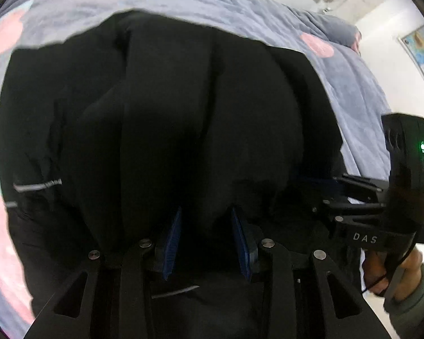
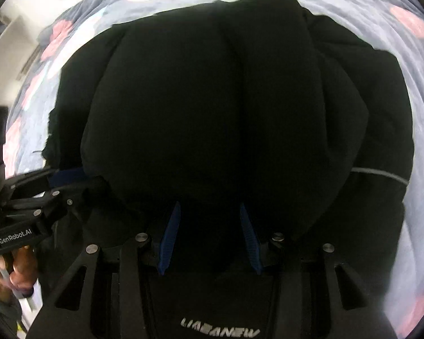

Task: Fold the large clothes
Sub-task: 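Fold the hood over the jacket body with both grippers and release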

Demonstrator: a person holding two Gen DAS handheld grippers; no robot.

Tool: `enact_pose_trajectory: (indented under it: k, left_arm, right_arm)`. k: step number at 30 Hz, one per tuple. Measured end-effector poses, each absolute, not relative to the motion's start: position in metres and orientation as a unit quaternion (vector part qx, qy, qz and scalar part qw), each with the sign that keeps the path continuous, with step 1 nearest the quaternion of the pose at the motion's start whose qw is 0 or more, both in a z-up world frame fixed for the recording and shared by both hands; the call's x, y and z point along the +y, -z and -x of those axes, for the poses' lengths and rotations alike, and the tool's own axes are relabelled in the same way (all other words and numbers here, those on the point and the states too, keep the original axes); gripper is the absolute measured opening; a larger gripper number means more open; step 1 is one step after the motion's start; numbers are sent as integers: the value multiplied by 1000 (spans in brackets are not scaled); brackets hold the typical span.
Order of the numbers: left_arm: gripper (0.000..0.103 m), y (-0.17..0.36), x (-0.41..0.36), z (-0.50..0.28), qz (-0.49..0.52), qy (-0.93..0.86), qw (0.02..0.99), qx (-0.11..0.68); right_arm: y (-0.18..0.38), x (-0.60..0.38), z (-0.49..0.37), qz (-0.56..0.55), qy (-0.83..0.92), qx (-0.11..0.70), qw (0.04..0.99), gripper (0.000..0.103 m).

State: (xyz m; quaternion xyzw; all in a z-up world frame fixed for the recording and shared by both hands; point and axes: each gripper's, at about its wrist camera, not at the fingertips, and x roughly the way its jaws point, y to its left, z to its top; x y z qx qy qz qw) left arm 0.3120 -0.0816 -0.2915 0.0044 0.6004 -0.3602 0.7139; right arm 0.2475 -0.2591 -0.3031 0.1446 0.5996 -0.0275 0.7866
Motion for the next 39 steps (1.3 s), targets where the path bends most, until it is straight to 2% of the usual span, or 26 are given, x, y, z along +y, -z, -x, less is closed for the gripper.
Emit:
enact_pose_trajectory:
  k: [6,9,13,15,18,23,29,34,39]
  left_arm:
    - [36,301,-80,-316,29,345,713,609]
    - [36,281,-73,-314,28,358,716,599]
    - [37,249,-63,-306,29,374,724,578]
    - [37,238,-59,-301,42,388,724,569]
    - [41,238,-63,-297,46,385,726,568]
    - [41,294,-78,-304,37,347,712,609]
    - [41,302,-73,-316,67,347,701,619]
    - [41,266,-55,-290,38,352,717,600]
    - [41,219,-16,-251,10,351,735,579]
  right_arm:
    - [300,-257,-248,-131,37,602,787,45]
    - [275,-258,-234,-134,30,591,795,45]
    - [224,-268,-224,-133,35,533,835,49]
    - [217,-273,-228,-126,47,522,842,49]
    - [239,-278,-242,-102,73,540,832,49]
    - [303,-279,-258,-106,89,586,799,49]
    - [304,-271,-251,-105,92,584,799,49]
    - [262,-272,-206,-142,87,563,810,49]
    - [222,-262,-121,-170,84,537,822,49]
